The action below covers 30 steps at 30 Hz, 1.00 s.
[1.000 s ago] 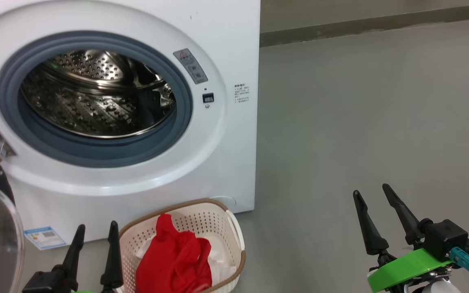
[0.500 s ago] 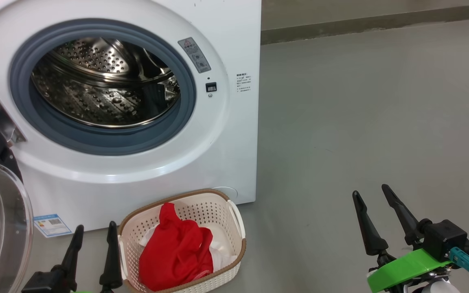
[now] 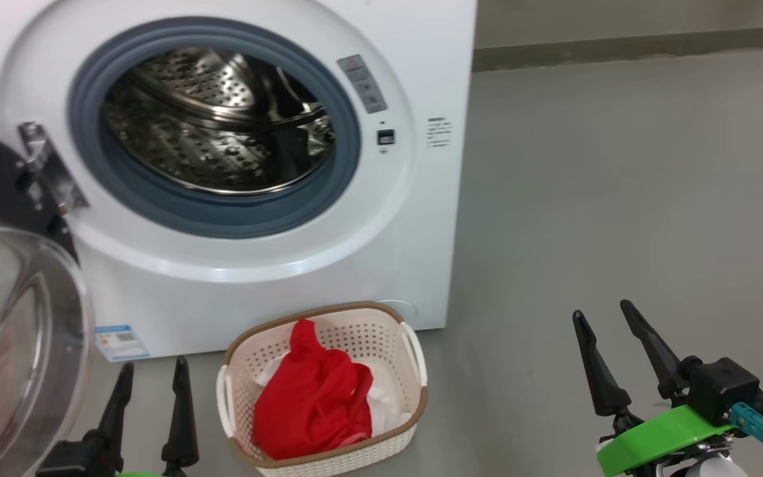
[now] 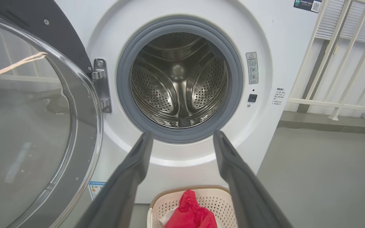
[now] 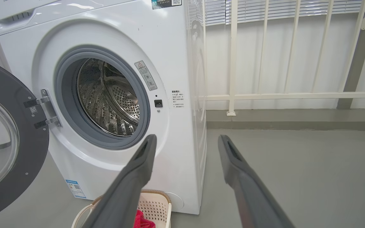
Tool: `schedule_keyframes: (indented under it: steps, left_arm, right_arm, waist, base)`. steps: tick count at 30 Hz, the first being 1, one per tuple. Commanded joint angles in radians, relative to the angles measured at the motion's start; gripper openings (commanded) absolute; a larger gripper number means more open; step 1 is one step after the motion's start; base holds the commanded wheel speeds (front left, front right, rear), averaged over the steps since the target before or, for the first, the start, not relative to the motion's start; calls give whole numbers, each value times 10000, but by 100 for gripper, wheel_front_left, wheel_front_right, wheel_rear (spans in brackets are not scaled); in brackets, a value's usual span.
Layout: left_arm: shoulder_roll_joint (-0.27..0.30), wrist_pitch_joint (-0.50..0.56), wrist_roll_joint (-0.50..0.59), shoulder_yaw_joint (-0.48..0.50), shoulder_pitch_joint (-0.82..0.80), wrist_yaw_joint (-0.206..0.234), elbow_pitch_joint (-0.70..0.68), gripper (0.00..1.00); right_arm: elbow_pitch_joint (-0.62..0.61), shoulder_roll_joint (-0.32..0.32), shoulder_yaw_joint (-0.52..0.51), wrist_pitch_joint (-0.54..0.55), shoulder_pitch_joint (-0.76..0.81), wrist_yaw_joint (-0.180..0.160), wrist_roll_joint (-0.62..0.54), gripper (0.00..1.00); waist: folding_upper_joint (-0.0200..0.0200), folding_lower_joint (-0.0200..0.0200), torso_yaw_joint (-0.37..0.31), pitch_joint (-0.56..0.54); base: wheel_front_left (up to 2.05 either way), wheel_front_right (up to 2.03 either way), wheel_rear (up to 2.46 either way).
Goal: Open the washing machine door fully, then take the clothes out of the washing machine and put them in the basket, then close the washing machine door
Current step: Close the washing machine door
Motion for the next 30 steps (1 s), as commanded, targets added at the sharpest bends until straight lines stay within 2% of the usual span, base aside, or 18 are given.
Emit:
schedule_keyframes:
  steps: [1,25,30]
  left_arm:
    - [125,-122,123,335,-68,47,-348,100]
    - [240,-122,336,293,29,201,-905,100]
    - [248,-122,389,242,81,270,-961,100]
  right_arm:
    - [-275,-147,261,-63,-191,63,13,100]
    - [-458,-18,454,-63,-212,63,67,100]
    - [-466,8,499,-63,-221,63,69,100]
  waist:
    - [0,0,400,-7]
    - [0,0,3606,-10]
    - [0,0,4078,-41]
  base:
    - [0,0,0]
    - [0,0,0]
    - [0,0,0]
